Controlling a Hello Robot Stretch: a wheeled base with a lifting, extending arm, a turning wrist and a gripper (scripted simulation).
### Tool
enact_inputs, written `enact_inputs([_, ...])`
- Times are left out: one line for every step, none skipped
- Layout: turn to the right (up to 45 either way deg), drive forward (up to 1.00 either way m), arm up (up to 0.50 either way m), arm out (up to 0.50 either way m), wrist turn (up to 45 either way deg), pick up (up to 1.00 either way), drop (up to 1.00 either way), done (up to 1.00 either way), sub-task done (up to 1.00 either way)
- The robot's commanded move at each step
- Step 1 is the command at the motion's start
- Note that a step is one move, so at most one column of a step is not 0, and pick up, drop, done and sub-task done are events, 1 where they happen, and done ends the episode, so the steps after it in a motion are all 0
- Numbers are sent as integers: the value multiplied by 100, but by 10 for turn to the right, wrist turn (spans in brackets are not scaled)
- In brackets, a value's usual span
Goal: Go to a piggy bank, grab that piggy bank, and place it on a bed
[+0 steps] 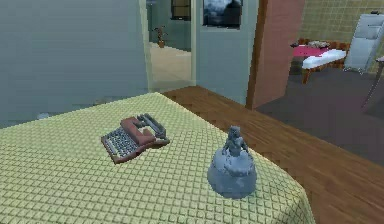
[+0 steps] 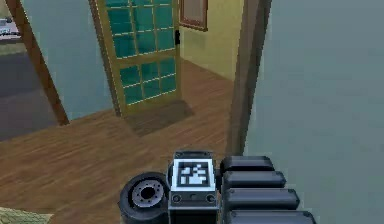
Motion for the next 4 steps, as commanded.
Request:
enact_inputs([210, 0, 0, 0, 0, 0, 0, 0, 0])
enact_inputs([-450, 0, 0, 0, 0, 0, 0, 0, 0])
enact_inputs([-450, 0, 0, 0, 0, 0, 0, 0, 0])
enact_inputs([-210, 0, 0, 0, 0, 0, 0, 0, 0])
